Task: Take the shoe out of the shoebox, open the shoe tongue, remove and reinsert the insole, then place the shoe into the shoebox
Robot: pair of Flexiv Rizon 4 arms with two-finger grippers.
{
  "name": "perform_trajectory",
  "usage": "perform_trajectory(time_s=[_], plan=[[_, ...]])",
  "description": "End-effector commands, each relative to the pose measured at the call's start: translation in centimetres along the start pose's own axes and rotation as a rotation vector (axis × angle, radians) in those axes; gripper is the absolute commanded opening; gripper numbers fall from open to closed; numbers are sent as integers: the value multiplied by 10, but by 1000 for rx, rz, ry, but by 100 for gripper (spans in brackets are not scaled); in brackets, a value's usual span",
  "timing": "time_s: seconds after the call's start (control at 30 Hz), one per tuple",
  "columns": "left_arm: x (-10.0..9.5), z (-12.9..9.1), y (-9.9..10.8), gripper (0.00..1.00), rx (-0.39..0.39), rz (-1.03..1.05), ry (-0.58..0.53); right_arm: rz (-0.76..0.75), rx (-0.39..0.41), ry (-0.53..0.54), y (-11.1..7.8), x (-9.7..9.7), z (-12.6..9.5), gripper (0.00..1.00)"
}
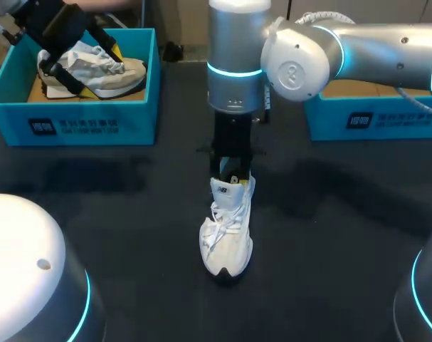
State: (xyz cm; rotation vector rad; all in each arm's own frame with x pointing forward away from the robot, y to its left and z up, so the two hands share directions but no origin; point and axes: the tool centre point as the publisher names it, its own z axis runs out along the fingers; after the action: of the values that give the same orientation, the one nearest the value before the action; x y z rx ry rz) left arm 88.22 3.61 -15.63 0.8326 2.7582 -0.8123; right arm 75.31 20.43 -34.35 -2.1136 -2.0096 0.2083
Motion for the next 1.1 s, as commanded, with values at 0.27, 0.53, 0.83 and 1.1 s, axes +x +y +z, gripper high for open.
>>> perform_trajectory(time_s=[0.27, 0.53, 0.83, 1.1], plan=[[-1, 0, 0, 100, -1, 0, 4, -24, 5, 23, 0, -2, 6, 100], [-1, 0, 0, 100, -1, 0, 4, -28, 21, 30, -4, -2, 7, 100], [-1, 0, 0, 100, -1, 0, 4, 3, 35, 16, -25, 3, -8, 100], [-1, 0, 0, 100, -1, 0, 4, 22, 49, 18, -38, 8, -13, 100]])
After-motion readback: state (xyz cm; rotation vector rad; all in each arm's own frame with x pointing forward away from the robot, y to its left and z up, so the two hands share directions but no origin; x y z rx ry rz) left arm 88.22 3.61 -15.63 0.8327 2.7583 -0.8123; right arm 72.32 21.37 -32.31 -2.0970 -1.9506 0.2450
